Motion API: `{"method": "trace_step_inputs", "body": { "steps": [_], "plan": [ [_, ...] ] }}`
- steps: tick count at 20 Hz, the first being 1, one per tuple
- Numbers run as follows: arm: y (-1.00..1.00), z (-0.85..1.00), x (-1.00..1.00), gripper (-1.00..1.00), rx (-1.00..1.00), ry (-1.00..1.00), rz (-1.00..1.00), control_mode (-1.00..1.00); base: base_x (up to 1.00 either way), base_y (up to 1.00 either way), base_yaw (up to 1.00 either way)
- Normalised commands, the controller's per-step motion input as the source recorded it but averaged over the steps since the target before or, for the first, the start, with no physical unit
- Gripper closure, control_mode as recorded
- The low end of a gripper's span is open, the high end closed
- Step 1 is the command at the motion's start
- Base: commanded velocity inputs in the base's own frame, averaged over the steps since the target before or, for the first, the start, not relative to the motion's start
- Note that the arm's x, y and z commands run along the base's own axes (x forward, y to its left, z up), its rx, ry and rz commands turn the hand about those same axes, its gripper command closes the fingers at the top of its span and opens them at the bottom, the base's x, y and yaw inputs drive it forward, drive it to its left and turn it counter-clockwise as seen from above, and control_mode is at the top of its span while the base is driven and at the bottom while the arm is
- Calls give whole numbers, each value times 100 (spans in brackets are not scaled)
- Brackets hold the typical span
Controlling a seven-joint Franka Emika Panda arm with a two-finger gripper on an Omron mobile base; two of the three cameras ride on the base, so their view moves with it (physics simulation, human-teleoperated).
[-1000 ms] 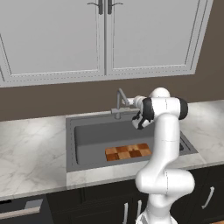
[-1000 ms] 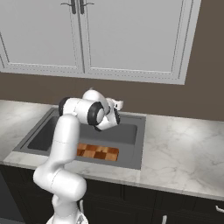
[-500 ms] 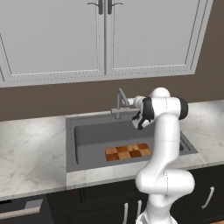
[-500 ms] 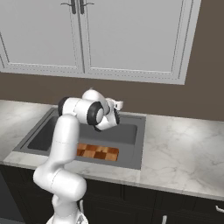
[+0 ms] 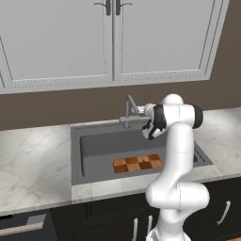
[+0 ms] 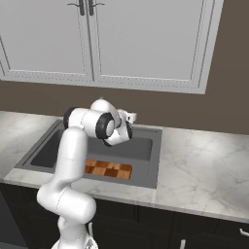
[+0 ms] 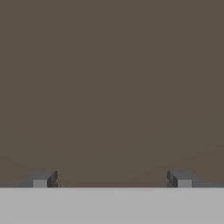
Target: Turn on the sink faucet with hot water and rinse the cutting board for ten seconds, then turn off the faucet. Push the cutting board to reach the water if necessary.
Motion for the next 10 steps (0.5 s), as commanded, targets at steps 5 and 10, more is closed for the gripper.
{"method": "trace_step_inputs", "body": {
  "steps": [5,10],
  "plan": [
    [0,-15,-21,-100,0,0,0,-100,0,0,0],
    [-1,-20,-22,-100,0,0,0,-100,0,0,0]
  ]
}}
